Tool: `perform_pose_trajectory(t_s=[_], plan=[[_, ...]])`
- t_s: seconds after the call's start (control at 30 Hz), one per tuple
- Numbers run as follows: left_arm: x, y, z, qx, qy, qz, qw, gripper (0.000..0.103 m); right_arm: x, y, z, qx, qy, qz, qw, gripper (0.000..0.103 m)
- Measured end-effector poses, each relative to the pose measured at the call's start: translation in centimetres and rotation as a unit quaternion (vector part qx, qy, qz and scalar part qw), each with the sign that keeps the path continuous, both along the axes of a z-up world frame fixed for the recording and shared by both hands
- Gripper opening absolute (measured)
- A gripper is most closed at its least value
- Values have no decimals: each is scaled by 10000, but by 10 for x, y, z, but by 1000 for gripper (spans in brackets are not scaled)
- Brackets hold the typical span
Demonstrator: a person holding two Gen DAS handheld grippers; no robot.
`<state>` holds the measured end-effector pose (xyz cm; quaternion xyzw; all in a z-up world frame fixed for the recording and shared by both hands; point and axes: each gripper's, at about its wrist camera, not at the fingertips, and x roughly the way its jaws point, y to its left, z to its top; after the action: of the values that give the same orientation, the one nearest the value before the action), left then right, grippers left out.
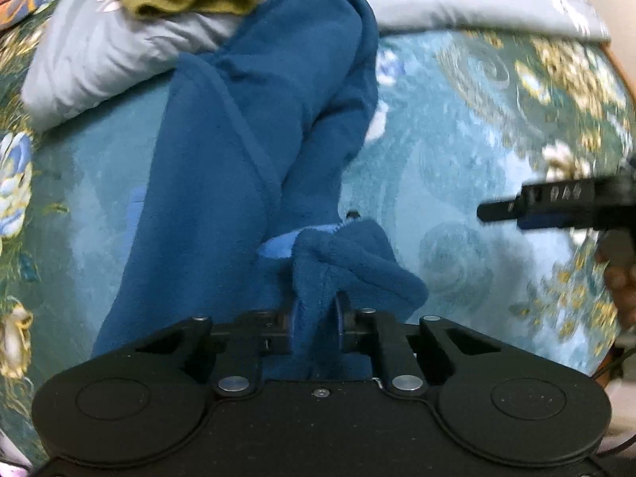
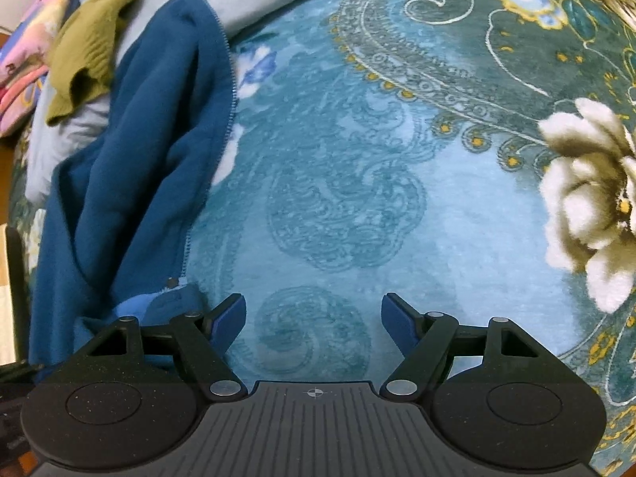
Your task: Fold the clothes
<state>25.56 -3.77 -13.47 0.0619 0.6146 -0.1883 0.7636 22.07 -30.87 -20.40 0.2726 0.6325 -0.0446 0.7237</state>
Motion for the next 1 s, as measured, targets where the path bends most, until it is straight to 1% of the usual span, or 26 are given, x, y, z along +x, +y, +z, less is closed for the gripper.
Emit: perform_pose_trajectory(t_s=[0.07, 0.1, 0.13, 0.17, 0.2, 0.23, 0.27, 0.33, 0.4, 0.43, 0.47, 0.5, 0.53, 0.57, 0.7, 0.8, 0.9, 1.0], plan=[[4, 20, 18, -339, -262, 629, 9971, 11, 0, 2, 0, -28, 15, 19, 10000, 74], [7, 33, 29, -523, -425, 1036, 9923, 11, 0, 3, 0, -33, 22, 21, 10000, 74], [9, 53, 42, -696, -653, 1601, 9825, 11, 1, 4, 0, -39, 21, 28, 10000, 74], [10, 76, 55, -792, -918, 2191, 9681, 11, 1, 6, -1, -46, 19, 47, 10000, 74], [10, 99, 66, -805, -1192, 2724, 9514, 11, 2, 7, -1, -51, 19, 76, 10000, 74], [9, 120, 76, -696, -1446, 3151, 9354, 11, 2, 8, -2, -52, 28, 106, 9999, 74], [8, 141, 83, -483, -1661, 3505, 9205, 11, 2, 11, -3, -39, 43, 135, 9999, 74], [3, 179, 94, -43, -1919, 4069, 8931, 11, 4, 21, -5, 66, 32, 211, 9998, 74], [-7, 212, 96, 224, -1925, 4596, 8667, 11, 6, 32, -6, 213, -4, 310, 9993, 74], [-13, 224, 95, 219, -1857, 4798, 8572, 11, 8, 39, -7, 316, -26, 379, 9988, 74], [-19, 233, 93, 184, -1759, 4968, 8497, 11, 10, 47, -8, 443, -30, 452, 9980, 74], [-25, 237, 90, 191, -1688, 5072, 8449, 11, 12, 57, -10, 594, -27, 530, 9968, 74], [-29, 236, 87, 225, -1639, 5106, 8437, 11, 14, 66, -12, 747, -23, 611, 9953, 74], [-32, 234, 85, 260, -1600, 5096, 8450, 11, 17, 77, -15, 888, -15, 709, 9935, 74], [-34, 219, 80, 268, -1555, 4896, 8576, 12, 29, 121, -25, 1128, 2, 1145, 9870, 74], [-31, 216, 81, 222, -1573, 4731, 8666, 12, 41, 141, -34, 1099, -20, 1217, 9865, 74], [-31, 213, 83, 146, -1572, 4690, 8689, 12, 54, 159, -46, 1076, 7, 1224, 9866, 73], [-32, 214, 84, 95, -1558, 4704, 8686, 12, 62, 165, -56, 1309, 80, 1112, 9851, 69]])
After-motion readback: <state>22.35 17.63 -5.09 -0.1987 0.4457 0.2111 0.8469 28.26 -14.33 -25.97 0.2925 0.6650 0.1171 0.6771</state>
